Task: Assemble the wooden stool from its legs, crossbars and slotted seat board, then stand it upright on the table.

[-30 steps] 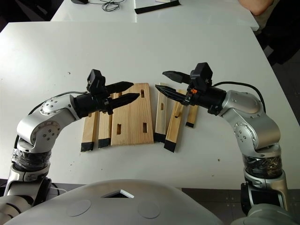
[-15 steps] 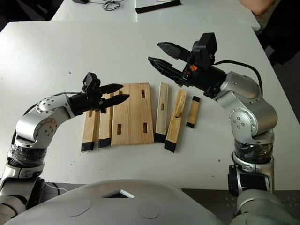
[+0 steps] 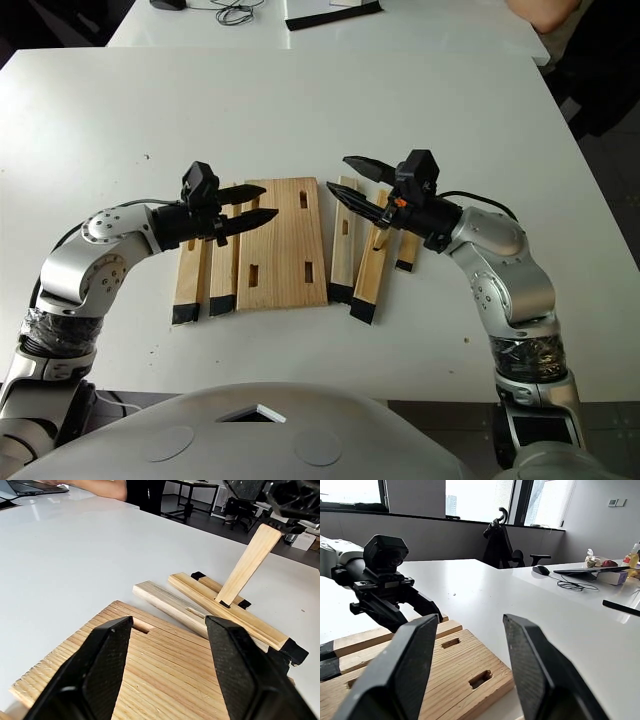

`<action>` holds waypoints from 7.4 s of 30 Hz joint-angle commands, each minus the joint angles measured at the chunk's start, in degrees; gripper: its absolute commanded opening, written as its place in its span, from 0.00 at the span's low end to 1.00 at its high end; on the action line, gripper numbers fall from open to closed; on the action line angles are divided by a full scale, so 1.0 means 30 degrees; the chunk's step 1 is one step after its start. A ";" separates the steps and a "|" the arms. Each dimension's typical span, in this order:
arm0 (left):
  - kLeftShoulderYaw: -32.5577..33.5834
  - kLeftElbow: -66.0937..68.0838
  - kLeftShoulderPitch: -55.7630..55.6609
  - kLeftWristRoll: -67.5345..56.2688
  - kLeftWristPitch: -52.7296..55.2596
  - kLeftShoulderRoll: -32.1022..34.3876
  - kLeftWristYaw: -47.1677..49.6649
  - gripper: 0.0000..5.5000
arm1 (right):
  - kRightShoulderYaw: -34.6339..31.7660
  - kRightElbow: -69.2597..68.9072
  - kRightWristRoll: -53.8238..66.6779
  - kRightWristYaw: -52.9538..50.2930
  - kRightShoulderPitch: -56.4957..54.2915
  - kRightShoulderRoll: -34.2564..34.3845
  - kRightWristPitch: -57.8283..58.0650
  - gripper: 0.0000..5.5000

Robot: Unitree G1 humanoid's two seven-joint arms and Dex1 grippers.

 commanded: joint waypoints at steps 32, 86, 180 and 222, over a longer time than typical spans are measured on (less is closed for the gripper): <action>0.1590 -0.2245 0.2443 -0.0869 0.0956 -0.0905 0.2112 0.49 | 0.1321 0.1237 -0.4703 0.3576 0.9299 -0.6225 -0.2501 0.44; 0.2709 -0.4630 0.5497 -0.0952 0.0568 -0.1887 0.4632 0.49 | -0.1164 -0.5098 -0.7660 -0.4662 1.4487 -0.0525 0.0753 0.58; 0.6129 -0.4292 -0.1525 -0.8369 0.4274 -0.2337 0.5703 0.52 | -0.6115 -0.5458 0.4293 -0.3018 0.2798 -0.0548 0.5521 0.37; 0.3911 -0.4308 -0.4220 -1.8299 0.5685 -0.1842 0.6769 0.65 | -0.4822 -0.1919 1.2331 0.5245 -0.1681 -0.5571 1.0744 0.37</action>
